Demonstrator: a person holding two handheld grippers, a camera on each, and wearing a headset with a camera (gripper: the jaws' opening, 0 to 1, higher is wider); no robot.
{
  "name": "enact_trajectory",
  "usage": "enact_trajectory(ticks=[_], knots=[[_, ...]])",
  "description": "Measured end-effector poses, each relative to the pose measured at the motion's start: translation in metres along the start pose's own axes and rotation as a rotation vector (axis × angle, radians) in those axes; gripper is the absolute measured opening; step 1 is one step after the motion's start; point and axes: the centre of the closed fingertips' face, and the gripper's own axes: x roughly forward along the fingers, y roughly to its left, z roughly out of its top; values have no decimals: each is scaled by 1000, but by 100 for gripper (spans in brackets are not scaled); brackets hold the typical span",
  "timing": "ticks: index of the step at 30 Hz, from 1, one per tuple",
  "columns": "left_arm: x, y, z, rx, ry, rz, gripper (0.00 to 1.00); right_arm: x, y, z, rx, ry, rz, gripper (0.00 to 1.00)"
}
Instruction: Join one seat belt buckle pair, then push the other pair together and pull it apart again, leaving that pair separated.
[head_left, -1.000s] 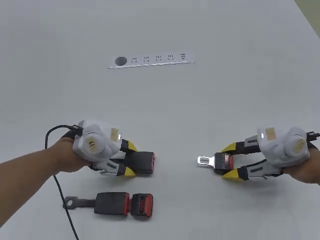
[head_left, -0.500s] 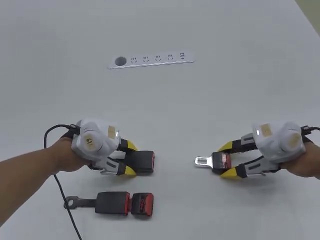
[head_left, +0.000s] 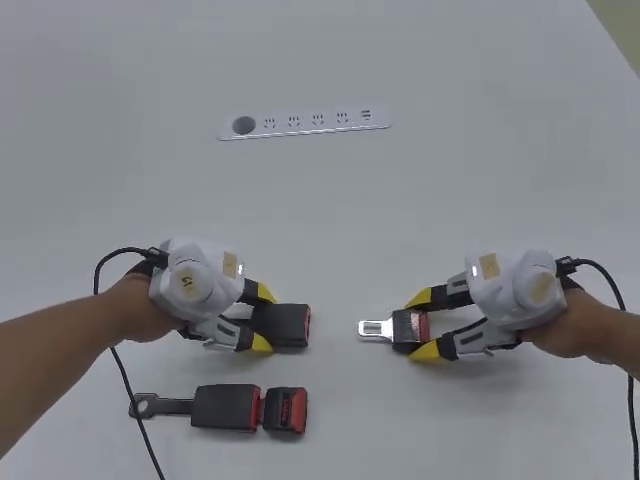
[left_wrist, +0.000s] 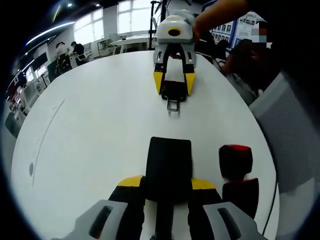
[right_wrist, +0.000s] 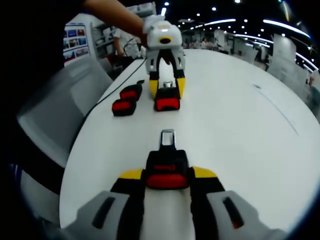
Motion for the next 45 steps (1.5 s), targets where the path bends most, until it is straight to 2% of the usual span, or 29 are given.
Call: enact_trajectory(ticks=[13, 19, 25, 29, 30, 32, 40, 45], knots=[[3, 2, -4, 33, 28, 0, 34, 35, -5, 33, 10, -25, -12, 35], [4, 2, -5, 34, 32, -1, 34, 48, -5, 42, 17, -29, -18, 35], [4, 2, -5, 41, 39, -1, 33, 50, -2, 45, 10, -17, -20, 35], [4, 2, -6, 60, 54, 3, 33, 60, 1, 53, 9, -16, -19, 35], [4, 2, -6, 61, 57, 2, 33, 58, -1, 51, -22, 8, -22, 35], [3, 2, -6, 62, 57, 1, 33, 57, 0, 50, 4, 0, -14, 35], [3, 1, -5, 73, 73, -2, 33, 59, -1, 53, -1, 32, -3, 34], [4, 1, -4, 74, 76, -2, 33, 64, -2, 57, 13, 24, -8, 34]])
